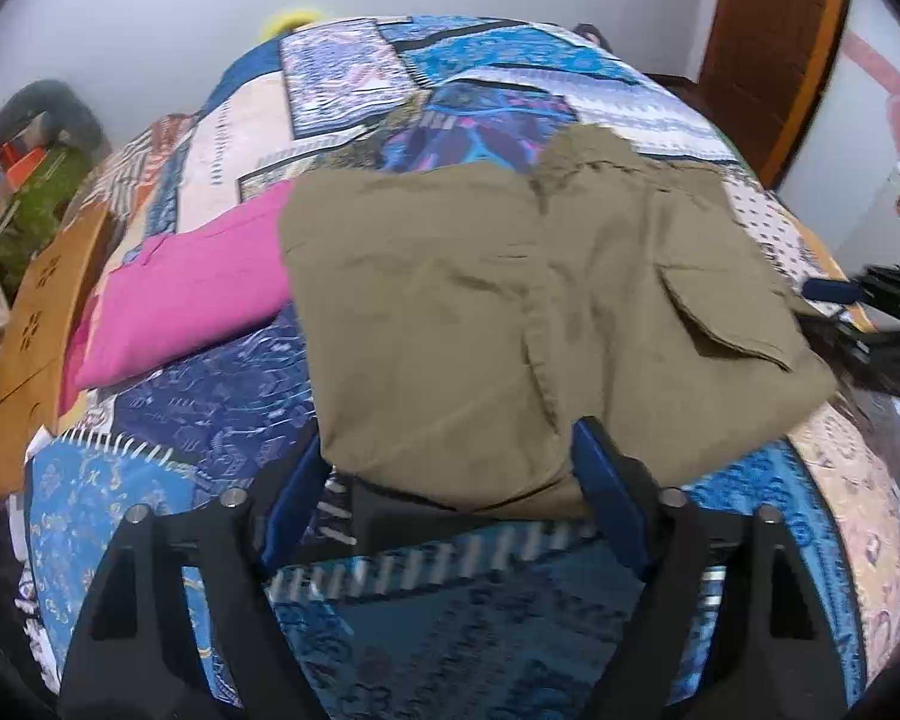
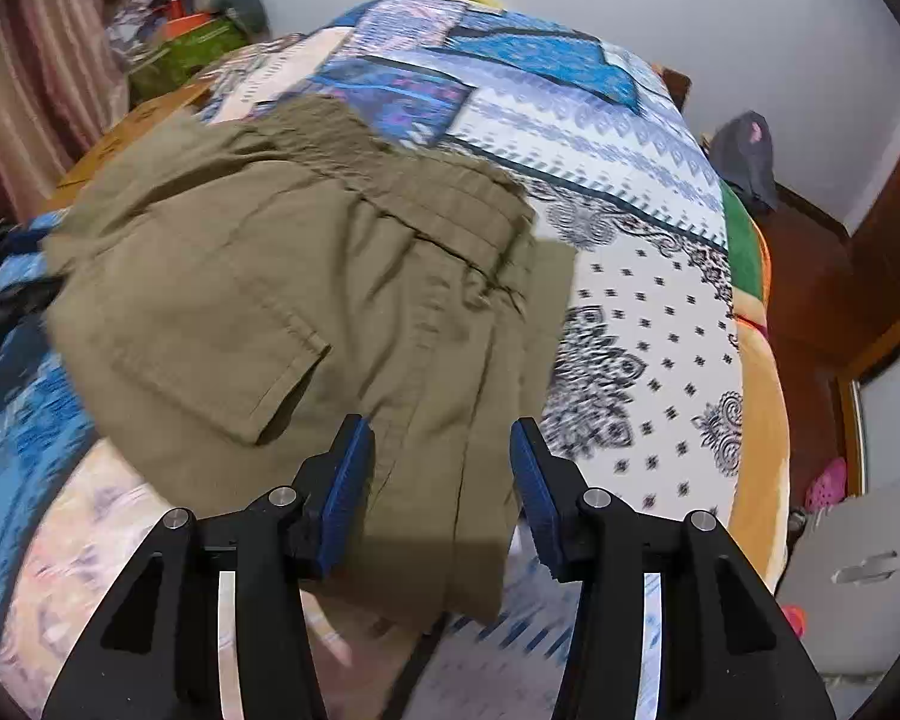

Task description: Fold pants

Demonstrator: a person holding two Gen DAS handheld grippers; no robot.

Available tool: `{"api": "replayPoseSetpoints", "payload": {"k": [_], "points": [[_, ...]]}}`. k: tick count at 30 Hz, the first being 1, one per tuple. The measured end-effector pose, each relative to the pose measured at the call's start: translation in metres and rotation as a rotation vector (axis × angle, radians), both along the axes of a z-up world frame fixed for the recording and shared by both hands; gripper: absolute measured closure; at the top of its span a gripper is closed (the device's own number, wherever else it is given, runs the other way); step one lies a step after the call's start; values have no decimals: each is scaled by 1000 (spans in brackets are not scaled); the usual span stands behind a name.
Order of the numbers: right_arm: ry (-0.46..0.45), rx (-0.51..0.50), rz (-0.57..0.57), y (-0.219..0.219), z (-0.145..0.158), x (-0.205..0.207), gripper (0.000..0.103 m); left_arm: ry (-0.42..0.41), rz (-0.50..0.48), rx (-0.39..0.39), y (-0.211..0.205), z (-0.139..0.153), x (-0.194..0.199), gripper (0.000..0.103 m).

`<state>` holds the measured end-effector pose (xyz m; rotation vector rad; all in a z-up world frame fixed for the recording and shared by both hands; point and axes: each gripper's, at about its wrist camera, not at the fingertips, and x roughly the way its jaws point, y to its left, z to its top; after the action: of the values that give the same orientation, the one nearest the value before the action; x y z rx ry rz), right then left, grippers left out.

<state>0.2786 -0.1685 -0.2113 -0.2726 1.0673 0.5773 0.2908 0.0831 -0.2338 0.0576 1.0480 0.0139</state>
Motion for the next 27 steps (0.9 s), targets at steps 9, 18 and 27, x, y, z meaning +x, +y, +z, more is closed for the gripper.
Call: {"api": "replayPoseSetpoints", "payload": {"k": [9,18,27], "points": [[-22,169,-75,-14,28,29,59,-43,-51,-41,-3,32,26,47],[23,153,-54,7,-3,52,59,4,-90,-78,-12,13,69,53],[4,110,-18,11,-12,49,82,31,-126,51,-10,-7,70,69]]}}
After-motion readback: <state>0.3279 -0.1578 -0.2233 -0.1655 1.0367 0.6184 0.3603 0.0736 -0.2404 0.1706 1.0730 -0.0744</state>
